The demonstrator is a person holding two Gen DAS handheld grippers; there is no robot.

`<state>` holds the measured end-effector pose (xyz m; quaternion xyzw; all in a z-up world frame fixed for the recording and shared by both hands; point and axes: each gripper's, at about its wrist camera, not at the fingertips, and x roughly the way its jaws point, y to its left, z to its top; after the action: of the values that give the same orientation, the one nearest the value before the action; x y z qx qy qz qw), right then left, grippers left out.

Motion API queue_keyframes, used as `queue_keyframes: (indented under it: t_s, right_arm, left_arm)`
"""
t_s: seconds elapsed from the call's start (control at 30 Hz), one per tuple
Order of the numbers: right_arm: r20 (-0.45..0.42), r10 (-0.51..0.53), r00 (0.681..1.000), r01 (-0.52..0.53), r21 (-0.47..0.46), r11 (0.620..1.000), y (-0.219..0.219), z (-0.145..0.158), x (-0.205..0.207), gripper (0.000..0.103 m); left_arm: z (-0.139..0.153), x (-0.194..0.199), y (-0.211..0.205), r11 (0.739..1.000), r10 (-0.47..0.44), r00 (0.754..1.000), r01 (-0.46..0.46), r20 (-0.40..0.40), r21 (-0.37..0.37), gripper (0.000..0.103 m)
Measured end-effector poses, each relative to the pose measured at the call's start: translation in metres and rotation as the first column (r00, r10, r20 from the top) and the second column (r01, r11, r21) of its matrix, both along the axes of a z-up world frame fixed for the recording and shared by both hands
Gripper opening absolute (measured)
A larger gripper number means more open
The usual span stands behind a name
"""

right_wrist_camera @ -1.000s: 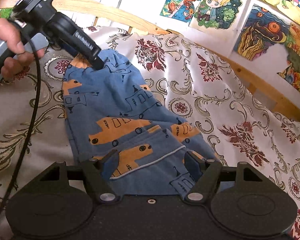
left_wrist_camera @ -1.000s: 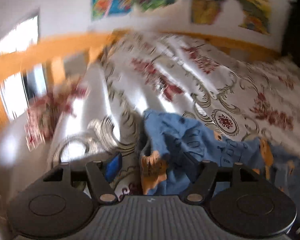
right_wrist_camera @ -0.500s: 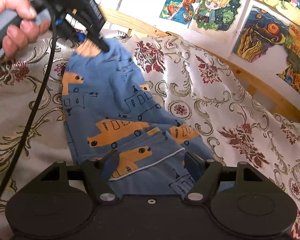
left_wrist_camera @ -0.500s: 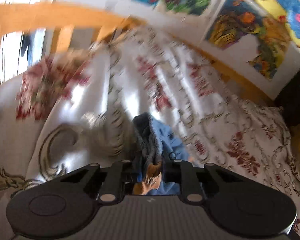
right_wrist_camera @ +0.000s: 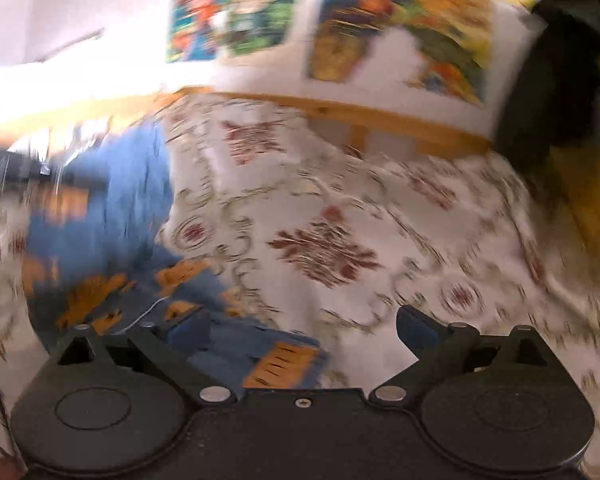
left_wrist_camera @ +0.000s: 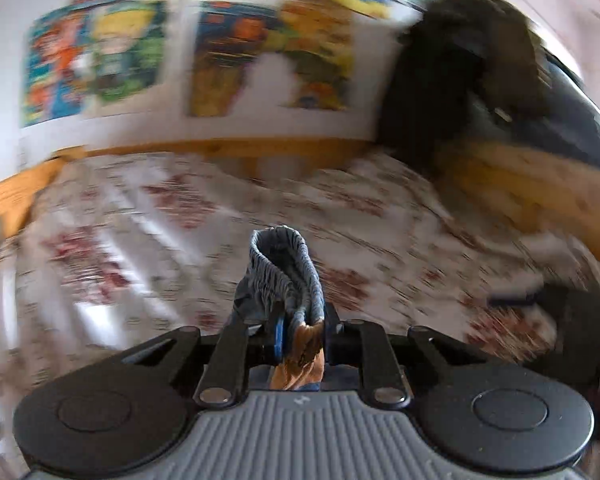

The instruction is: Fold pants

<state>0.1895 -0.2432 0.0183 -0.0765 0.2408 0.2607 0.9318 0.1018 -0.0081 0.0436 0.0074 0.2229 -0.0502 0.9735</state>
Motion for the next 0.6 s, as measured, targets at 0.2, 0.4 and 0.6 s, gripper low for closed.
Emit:
queue_keyframes:
  t_s: [0.2, 0.4, 0.6]
  right_arm:
    - [-0.262, 0.018, 0.965, 0.067, 0.313, 0.948, -0.059, -0.009, 0.030, 0.102]
    - [-0.458, 0.104, 0.883, 0.123, 0.440, 0.890, -0.059, -0.050, 0.056, 0.086]
    - [-0.513, 0.128, 0.849, 0.140, 0.451, 0.881, -0.055, -0.064, 0.069, 0.074]
  left_arm:
    - [-0.054, 0.012, -0.091, 0.954, -0.211, 0.972, 0.228, -0.105, 0.194, 0.020]
    - [-0.106, 0.022, -0.152, 0.859, -0.287, 0.938, 0.341, -0.193, 0.381, 0.022]
    - [-0.110, 0.019, -0.153, 0.853, -0.317, 0.923, 0.379, -0.219, 0.360, 0.043]
